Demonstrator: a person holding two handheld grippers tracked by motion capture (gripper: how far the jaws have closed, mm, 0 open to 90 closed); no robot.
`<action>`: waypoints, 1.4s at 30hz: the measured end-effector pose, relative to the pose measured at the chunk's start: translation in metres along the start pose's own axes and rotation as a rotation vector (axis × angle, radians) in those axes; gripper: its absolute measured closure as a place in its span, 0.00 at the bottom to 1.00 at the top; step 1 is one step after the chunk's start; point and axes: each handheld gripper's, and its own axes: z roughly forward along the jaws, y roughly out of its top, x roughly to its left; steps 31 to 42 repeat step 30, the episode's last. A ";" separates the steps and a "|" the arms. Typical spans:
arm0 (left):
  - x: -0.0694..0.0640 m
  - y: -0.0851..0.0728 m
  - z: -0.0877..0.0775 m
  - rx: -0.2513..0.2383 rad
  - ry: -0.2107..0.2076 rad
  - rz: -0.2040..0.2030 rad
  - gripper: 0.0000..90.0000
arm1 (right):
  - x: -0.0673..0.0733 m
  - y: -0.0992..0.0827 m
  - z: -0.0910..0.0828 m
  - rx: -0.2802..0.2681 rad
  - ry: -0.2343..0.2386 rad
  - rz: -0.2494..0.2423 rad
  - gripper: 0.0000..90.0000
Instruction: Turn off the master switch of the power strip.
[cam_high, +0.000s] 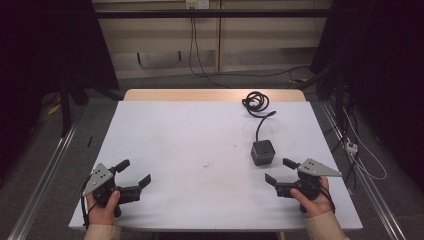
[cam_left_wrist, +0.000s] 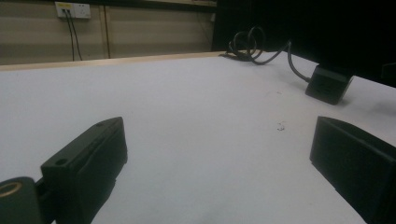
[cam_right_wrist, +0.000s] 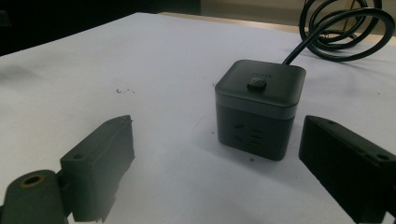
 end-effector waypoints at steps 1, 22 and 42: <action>0.000 0.000 0.000 0.000 0.000 0.000 0.04 | -0.001 0.000 -0.001 -0.001 0.001 -0.002 0.11; 0.000 0.000 0.001 -0.001 0.002 -0.006 0.04 | -0.002 -0.008 -0.007 0.012 -0.002 -0.004 0.11; 0.001 0.000 0.000 0.000 0.006 -0.007 0.04 | -0.001 -0.007 -0.005 0.019 -0.007 -0.014 0.10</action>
